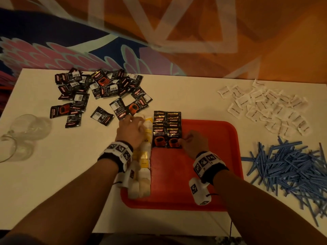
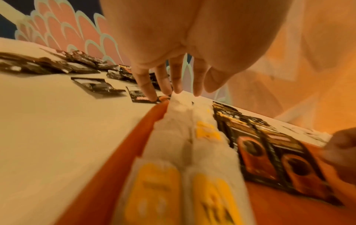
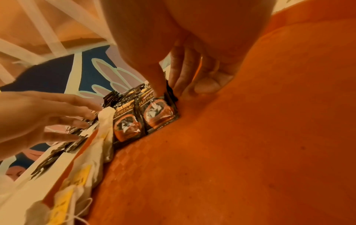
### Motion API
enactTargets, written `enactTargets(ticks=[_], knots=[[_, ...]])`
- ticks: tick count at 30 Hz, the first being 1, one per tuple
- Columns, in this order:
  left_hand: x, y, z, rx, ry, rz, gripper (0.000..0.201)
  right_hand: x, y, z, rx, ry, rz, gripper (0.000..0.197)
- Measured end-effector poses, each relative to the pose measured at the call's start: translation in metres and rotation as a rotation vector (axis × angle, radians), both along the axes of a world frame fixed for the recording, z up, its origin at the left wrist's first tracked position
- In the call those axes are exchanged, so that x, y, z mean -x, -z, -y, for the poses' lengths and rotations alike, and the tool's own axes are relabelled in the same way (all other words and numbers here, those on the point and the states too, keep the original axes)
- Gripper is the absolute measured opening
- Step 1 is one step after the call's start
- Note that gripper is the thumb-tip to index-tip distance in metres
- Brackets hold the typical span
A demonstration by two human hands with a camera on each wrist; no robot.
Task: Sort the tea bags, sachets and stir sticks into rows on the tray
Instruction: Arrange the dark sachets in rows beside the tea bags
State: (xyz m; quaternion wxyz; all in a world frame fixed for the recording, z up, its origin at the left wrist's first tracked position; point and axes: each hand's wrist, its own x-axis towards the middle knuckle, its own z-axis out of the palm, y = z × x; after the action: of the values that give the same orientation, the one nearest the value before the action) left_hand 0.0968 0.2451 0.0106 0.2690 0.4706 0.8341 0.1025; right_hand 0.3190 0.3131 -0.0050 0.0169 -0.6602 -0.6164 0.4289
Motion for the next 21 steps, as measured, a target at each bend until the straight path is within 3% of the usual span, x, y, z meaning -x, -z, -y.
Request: enactTargets(ticks=[4, 11, 15, 21], knots=[[0.038, 0.009, -0.03, 0.118, 0.12, -0.045, 0.05, 0.002, -0.008, 0.009, -0.022, -0.01, -0.038, 0.015], [0.08, 0.015, -0.088, 0.427, 0.476, -0.184, 0.096, -0.002, -0.023, 0.033, -0.03, -0.054, -0.039, 0.012], [0.098, 0.023, -0.088, 0.458, 0.671, -0.298, 0.089, -0.003, -0.026, 0.044, -0.024, -0.062, -0.051, 0.011], [0.116, 0.017, -0.027, 0.362, 0.606, -0.369, 0.086, 0.017, -0.019, 0.056, -0.003, -0.112, -0.025, 0.011]])
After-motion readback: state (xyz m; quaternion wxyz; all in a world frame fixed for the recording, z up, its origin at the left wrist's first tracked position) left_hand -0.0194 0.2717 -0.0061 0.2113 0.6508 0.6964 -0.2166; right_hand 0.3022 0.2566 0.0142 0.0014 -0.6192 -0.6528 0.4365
